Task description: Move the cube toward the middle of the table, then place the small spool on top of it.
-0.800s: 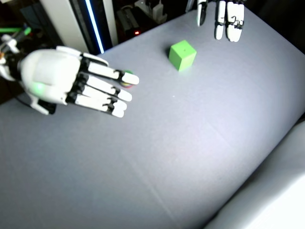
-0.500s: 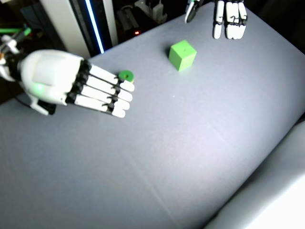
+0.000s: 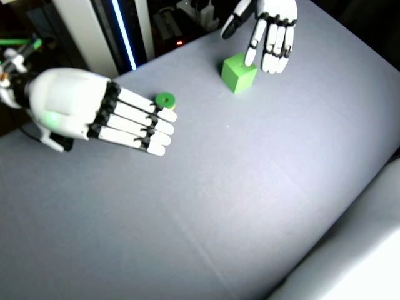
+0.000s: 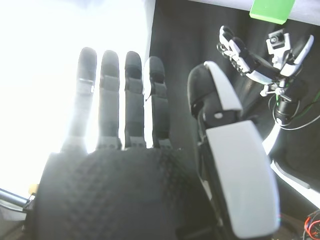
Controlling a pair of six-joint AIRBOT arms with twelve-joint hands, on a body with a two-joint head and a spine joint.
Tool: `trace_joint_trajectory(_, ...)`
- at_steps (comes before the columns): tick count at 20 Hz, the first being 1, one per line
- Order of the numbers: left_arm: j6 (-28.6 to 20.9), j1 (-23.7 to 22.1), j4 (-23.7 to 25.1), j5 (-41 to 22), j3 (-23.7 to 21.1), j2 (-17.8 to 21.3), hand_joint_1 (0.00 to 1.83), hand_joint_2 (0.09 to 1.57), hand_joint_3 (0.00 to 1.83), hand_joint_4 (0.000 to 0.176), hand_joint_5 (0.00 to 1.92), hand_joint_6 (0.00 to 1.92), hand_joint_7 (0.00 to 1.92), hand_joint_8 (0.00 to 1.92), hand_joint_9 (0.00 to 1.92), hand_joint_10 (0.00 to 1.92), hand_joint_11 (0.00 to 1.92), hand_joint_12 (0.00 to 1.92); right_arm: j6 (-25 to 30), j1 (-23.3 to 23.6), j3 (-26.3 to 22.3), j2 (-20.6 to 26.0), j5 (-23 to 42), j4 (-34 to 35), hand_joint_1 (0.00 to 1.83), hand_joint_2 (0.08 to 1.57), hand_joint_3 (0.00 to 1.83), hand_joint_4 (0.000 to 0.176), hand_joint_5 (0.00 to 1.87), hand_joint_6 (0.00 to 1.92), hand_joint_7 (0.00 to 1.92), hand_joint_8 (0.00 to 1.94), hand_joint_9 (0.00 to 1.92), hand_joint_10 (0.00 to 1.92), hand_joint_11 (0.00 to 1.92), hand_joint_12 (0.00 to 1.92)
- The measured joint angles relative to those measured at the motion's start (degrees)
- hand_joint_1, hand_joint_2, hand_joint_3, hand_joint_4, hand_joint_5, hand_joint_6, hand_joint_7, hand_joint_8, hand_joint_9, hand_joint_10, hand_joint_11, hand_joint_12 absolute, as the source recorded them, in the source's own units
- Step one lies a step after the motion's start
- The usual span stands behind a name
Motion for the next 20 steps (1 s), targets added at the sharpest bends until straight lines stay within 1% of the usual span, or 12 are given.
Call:
trace_joint_trajectory(2,1.6,-1.6,-0.2,2.9,1.2,-1.8,0.72,0.82,0.00,0.140,0.31,0.01,0.22,0.00,0.32,0.01,0.02,0.92,0.0,0.0,0.0,-0.1,-0.1,0.0,0.65,1.36,0.00,0.000,0.50,0.00,0.48,0.00,0.43,0.00,0.25,0.48)
trace_joint_trajectory(5,1.7,-2.7,-0.2,5.1,2.3,-3.7,0.70,0.87,0.00,0.075,0.39,0.01,0.36,0.01,0.44,0.02,0.09,1.04,0.0,0.0,0.1,-0.2,-0.2,0.0,0.72,1.35,0.00,0.000,0.51,0.00,0.48,0.01,0.43,0.01,0.25,0.48)
trace_joint_trajectory(7,1.6,-3.3,-0.5,5.5,2.6,-3.9,0.79,0.93,0.00,0.008,0.53,0.01,0.53,0.01,0.61,0.04,0.31,1.10,0.0,0.0,0.2,-0.2,-0.2,0.0,0.74,1.34,0.00,0.000,0.52,0.00,0.50,0.00,0.46,0.00,0.28,0.46)
trace_joint_trajectory(8,1.6,-3.6,-0.5,5.4,3.0,-3.9,0.97,1.00,0.01,0.000,0.72,0.02,0.75,0.06,0.82,0.14,0.51,1.12,0.0,0.0,0.2,-0.2,-0.2,0.0,0.76,1.34,0.00,0.000,0.53,0.00,0.50,0.00,0.47,0.00,0.30,0.45)
trace_joint_trajectory(9,1.0,-3.6,-0.5,5.0,3.3,-4.0,1.20,1.11,0.01,0.000,0.92,0.59,0.91,1.03,1.03,0.57,0.78,1.34,0.0,0.0,0.2,-0.2,-0.2,0.0,0.74,1.34,0.00,0.000,0.52,0.00,0.51,0.00,0.47,0.00,0.31,0.44)
trace_joint_trajectory(10,0.8,-3.7,-0.8,5.0,3.4,-4.2,1.25,1.14,0.00,0.000,0.92,0.76,0.93,1.25,1.06,0.84,0.90,1.32,0.0,0.0,0.2,-0.2,-0.3,0.0,0.75,1.34,0.00,0.000,0.52,0.00,0.50,0.00,0.47,0.00,0.31,0.43)
trace_joint_trajectory(11,-0.2,-3.9,-1.2,4.6,3.6,-4.4,1.25,1.16,0.00,0.000,0.87,0.90,0.93,1.30,1.03,0.91,0.92,1.32,0.0,0.0,0.2,-0.2,-0.4,0.0,0.75,1.35,0.00,0.000,0.52,0.00,0.51,0.00,0.47,0.00,0.33,0.38)
trace_joint_trajectory(14,-5.4,-4.2,1.2,3.8,5.8,-5.4,1.22,1.16,0.00,0.000,0.79,1.14,0.99,1.10,0.97,0.68,0.67,1.34,0.0,0.0,0.2,-0.3,-0.5,0.0,0.83,1.34,0.00,0.000,0.54,0.00,0.53,0.01,0.49,0.01,0.36,0.36)
trace_joint_trajectory(15,-7.8,-5.4,1.8,4.1,7.3,-6.1,1.24,1.16,0.00,0.000,0.85,0.95,0.96,1.24,0.94,0.95,0.67,1.54,0.0,0.0,0.2,-0.3,-0.6,0.0,0.83,1.33,0.00,0.000,0.55,0.01,0.53,0.00,0.49,0.01,0.37,0.36)
trace_joint_trajectory(17,-8.3,-9.2,2.7,4.1,9.2,-6.8,1.25,1.16,0.00,0.000,0.88,0.90,0.91,1.34,0.85,1.22,0.73,1.68,0.0,0.0,0.2,-0.3,-0.7,0.0,0.85,1.32,0.00,0.000,0.56,0.01,0.54,0.01,0.51,0.01,0.38,0.36)
trace_joint_trajectory(19,-8.3,-12.8,3.3,3.5,11.2,-8.1,1.22,1.17,0.00,0.000,0.81,1.06,0.93,1.26,0.79,1.11,0.57,1.55,0.0,0.0,0.3,-0.5,-0.7,0.0,0.88,1.32,0.00,0.000,0.58,0.01,0.57,0.01,0.53,0.01,0.39,0.37)
trace_joint_trajectory(20,-8.3,-15.0,3.7,4.5,13.4,-10.0,1.24,1.14,0.00,0.000,0.86,1.01,1.01,1.12,0.87,0.98,0.64,1.42,0.0,0.0,0.4,-0.6,-0.7,0.0,0.92,1.31,0.00,0.000,0.61,0.00,0.61,0.01,0.59,0.01,0.43,0.41)
